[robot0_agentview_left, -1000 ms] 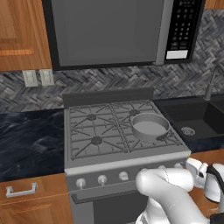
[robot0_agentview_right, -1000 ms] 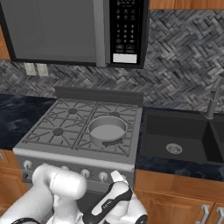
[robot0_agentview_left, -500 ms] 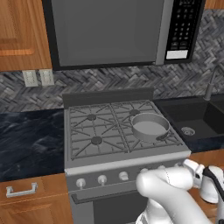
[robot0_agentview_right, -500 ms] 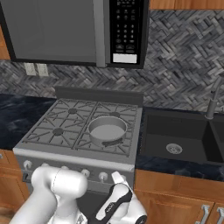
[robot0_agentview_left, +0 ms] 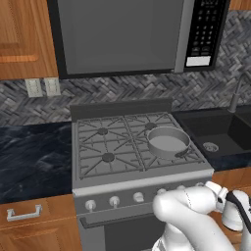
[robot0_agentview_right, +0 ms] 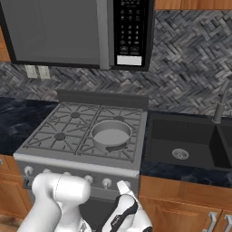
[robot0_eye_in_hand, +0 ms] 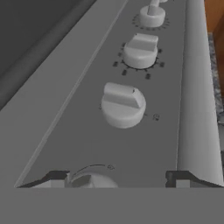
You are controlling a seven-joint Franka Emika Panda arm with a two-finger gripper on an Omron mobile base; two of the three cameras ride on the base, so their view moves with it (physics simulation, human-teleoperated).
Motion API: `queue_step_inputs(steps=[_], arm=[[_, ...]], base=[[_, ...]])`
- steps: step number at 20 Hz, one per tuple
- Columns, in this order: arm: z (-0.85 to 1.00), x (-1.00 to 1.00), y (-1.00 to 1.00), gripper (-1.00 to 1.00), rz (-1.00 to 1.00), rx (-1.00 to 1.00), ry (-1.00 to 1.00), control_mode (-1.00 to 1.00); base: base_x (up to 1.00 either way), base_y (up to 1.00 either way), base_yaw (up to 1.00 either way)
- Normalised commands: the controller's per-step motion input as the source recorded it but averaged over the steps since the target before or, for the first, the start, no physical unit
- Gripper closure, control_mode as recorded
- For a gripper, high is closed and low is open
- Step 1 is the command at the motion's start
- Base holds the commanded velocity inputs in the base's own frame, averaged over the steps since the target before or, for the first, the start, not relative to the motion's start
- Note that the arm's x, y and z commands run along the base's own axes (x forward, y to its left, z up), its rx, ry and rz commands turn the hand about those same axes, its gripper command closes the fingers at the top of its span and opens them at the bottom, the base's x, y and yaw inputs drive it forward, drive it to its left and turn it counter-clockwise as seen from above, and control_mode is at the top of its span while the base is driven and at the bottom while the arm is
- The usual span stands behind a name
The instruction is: Turn off the front right burner of the stove.
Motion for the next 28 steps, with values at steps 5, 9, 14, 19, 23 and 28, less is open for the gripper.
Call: queue_step_inputs(steps=[5, 9, 14, 19, 23, 28], arm=[[-0.11, 0.15, -0.07, -1.00, 0.00, -0.05, -0.09, -1.00], [-0.12, 0.17, -0.09, -1.00, 0.00, -0.05, -0.08, -1.00], [-0.01, 0.19, -0.03, -1.00, 0.00, -0.05, -0.08, -1.00], [0.03, 0.05, -0.04, -1.00, 0.00, -0.04, -0.01, -1.00], [0.05, 0.00, -0.14, -1.00, 0.00, -0.01, 0.00, -1.00], [0.03, 0.00, -0.08, -1.00, 0.00, -0.01, 0.00, -1.00]], base=[[0.00, 0.00, 0.00], [0.00, 0.00, 0.00], [0.00, 0.00, 0.00], [0.00, 0.00, 0.00], [0.00, 0.00, 0.00], [0.00, 0.00, 0.00]])
